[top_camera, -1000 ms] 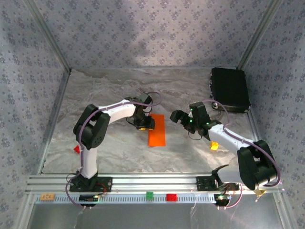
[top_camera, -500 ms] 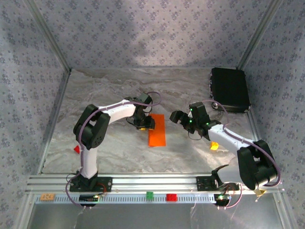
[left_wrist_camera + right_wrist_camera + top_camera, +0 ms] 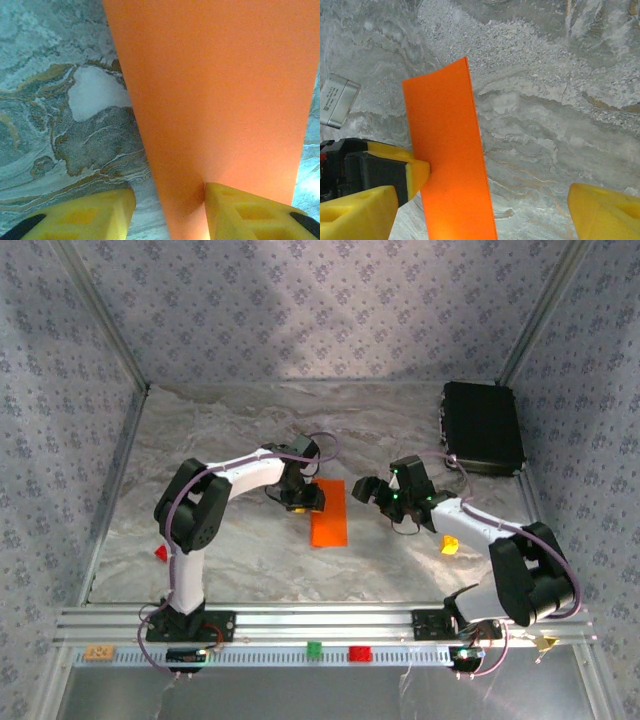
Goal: Fold a paper plane with a square sheet of paper (pick it up from the middle)
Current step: Hold the square sheet of paper at the center of the table.
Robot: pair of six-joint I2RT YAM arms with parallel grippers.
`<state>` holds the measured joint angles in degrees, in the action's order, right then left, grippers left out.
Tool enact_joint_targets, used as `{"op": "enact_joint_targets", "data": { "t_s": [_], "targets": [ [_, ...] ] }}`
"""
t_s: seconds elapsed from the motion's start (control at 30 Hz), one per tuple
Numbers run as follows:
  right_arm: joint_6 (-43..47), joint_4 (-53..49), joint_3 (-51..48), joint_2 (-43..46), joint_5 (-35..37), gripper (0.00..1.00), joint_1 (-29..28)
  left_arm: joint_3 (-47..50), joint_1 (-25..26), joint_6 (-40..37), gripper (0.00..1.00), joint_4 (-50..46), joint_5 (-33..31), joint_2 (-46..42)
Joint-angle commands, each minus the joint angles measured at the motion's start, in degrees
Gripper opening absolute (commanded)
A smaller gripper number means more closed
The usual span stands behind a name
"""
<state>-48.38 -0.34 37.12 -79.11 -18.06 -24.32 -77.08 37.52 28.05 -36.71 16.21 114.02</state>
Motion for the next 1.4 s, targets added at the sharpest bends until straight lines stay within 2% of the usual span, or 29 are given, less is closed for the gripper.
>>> {"op": "enact_joint_targets", "data": {
  "t_s": [0.0, 0.17, 0.4, 0.93, 1.17, 1.27, 1.37],
  "targets": [
    [1.1, 0.3, 1.9, -0.8, -1.1, 0.88, -0.3, 0.9, 0.1, -1.5, 0.44, 2.0, -4.8, 4.6],
    [1.1, 0.4, 2.4, -2.0, -1.8, 0.85, -0.6, 0.7, 0.1, -1.9, 0.44, 1.9, -5.0, 4.8],
    [1.5, 0.9, 3.3, -3.9, -3.5, 0.75, -1.3, 0.8, 0.1, -0.9, 0.45, 2.3, -4.5, 4.8],
    [1.7, 0.9, 3.3, -4.6, -3.1, 0.74, -1.6, 0.0, 0.1, -0.8, 0.46, 2.3, -4.6, 5.7],
    [1.9, 2.4, 3.6, -6.6, -4.8, 0.61, -2.0, -0.3, 0.4, -1.2, 0.46, 2.3, -4.7, 5.9],
    [1.7, 3.1, 4.2, -7.8, -5.6, 0.53, -2.5, -0.3, 0.4, -1.2, 0.46, 2.2, -4.7, 6.0],
    [1.4, 4.2, 5.0, -9.5, -6.7, 0.41, -3.0, -0.3, 0.5, -1.2, 0.46, 2.2, -4.7, 5.9]
  ]
}}
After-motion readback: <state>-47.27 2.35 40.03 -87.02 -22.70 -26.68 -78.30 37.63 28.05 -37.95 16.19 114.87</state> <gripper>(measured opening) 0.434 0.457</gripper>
